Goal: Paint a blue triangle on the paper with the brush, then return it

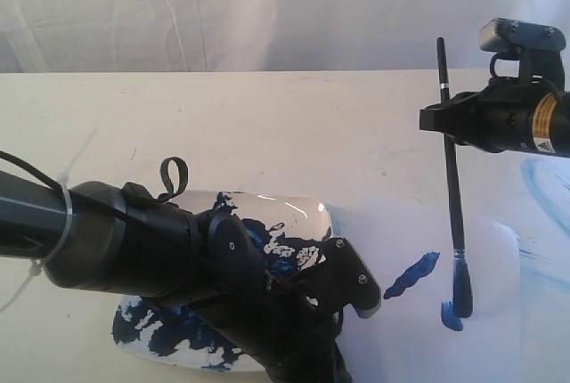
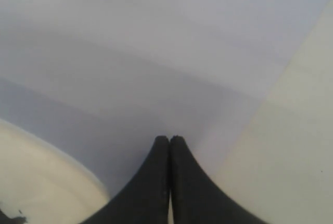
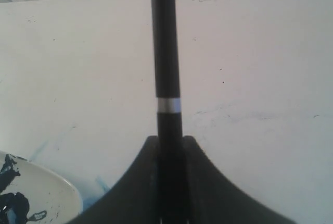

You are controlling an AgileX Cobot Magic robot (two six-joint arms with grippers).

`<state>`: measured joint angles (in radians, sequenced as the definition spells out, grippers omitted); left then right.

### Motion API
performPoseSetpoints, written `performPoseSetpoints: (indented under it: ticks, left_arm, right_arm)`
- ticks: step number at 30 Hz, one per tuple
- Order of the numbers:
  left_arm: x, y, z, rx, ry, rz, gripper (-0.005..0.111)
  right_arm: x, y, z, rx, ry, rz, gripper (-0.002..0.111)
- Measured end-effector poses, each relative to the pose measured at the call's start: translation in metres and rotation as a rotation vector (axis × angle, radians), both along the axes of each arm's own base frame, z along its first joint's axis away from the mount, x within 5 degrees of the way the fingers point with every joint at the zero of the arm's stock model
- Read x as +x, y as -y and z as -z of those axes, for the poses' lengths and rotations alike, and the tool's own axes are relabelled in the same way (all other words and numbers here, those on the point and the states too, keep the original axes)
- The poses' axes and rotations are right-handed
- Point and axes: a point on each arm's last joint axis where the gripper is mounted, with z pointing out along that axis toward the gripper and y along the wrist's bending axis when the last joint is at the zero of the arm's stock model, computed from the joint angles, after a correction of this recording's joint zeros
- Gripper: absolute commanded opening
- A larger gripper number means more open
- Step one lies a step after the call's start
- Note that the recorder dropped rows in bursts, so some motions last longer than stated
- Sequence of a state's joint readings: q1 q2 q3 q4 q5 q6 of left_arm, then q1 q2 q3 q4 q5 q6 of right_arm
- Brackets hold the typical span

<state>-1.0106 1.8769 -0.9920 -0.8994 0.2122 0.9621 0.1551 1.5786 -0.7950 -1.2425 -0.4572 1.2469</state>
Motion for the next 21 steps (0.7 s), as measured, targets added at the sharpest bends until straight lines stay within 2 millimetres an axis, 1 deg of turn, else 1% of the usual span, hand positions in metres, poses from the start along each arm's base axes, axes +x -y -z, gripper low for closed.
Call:
performPoseSetpoints:
  ticks: [4,9,21]
  left_arm:
    - [0.0,0.0,0.0,0.0,0.0,0.0,0.0]
    - [0.0,0.0,0.0,0.0,0.0,0.0,0.0]
    - [0.0,0.0,0.0,0.0,0.0,0.0,0.0]
  right_arm:
    - [0.0004,0.0,0.0005,0.004,-0.003,0.004,0.0]
    - [0.0021,-0.0001,0.0063,0.0,-0.021,0.006,0.0]
    - [0.0027,0.0003,0.0058,-0.003,-0.01,0.009,0.0]
